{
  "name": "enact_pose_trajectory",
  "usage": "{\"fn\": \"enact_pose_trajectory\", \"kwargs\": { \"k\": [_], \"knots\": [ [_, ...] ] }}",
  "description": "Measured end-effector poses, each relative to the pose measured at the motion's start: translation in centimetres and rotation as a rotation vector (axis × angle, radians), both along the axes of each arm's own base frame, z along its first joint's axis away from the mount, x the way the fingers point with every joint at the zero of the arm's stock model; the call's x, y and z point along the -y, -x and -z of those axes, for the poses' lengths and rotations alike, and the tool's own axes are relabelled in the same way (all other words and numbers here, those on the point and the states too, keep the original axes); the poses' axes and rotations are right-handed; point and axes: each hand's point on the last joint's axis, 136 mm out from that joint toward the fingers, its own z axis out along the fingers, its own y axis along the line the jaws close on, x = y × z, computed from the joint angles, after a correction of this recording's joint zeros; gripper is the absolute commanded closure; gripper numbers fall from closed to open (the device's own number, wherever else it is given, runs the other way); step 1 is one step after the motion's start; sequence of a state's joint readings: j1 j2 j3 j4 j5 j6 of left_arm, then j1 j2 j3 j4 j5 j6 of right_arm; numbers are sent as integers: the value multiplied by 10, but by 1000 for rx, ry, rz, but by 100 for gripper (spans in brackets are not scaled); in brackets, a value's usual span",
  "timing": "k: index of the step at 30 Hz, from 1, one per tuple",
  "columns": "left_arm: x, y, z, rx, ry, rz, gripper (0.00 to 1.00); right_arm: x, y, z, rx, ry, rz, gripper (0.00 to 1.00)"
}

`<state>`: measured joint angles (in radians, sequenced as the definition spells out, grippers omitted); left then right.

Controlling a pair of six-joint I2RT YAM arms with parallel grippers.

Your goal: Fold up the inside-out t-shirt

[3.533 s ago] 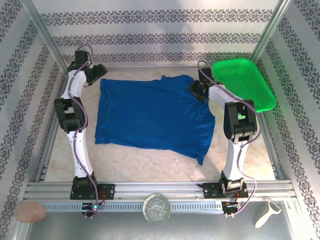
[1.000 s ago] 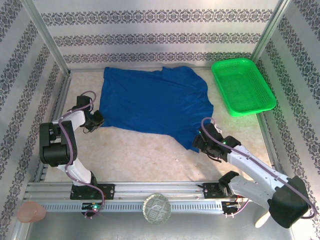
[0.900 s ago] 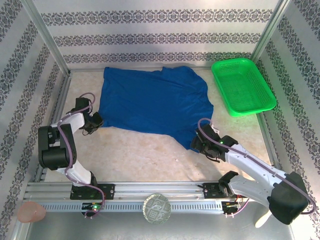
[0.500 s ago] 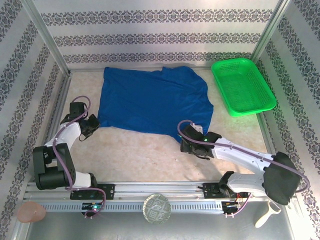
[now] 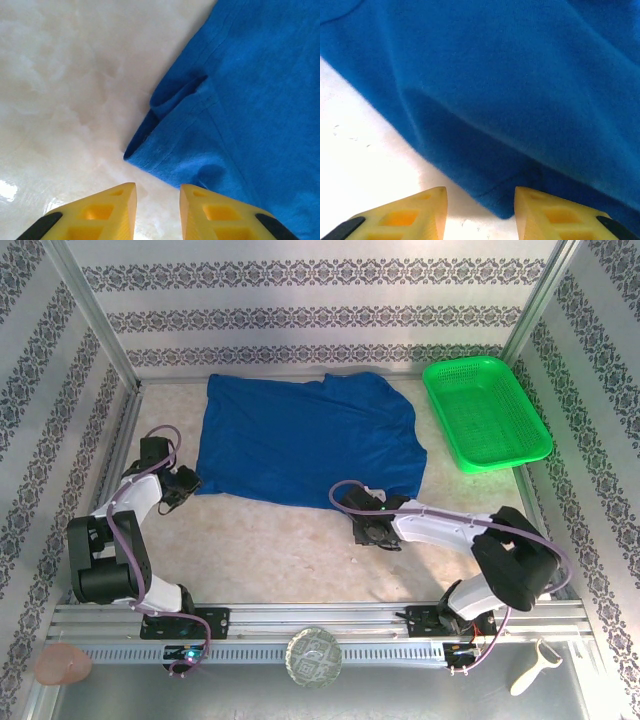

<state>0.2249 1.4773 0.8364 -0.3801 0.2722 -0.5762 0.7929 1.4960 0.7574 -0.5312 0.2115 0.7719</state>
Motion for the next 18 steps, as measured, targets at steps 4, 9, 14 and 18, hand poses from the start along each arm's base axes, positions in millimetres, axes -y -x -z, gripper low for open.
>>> {"fn": "enact_pose_trajectory", "kwargs": {
  "k": [4,9,14,18],
  "knots": [
    [0,-3,-3,8,2,2,68,0,2,5,-15,-7,-8,95],
    [0,-2,-3,6,2,2,63,-2,5,-2,-6,-58,-13,100],
    [0,-2,-3,5,3,2,59,-12,5,-32,48,-169,-28,100],
    [0,-2,-2,3,3,2,56,-16,8,-36,41,-200,-36,100]
  ]
}}
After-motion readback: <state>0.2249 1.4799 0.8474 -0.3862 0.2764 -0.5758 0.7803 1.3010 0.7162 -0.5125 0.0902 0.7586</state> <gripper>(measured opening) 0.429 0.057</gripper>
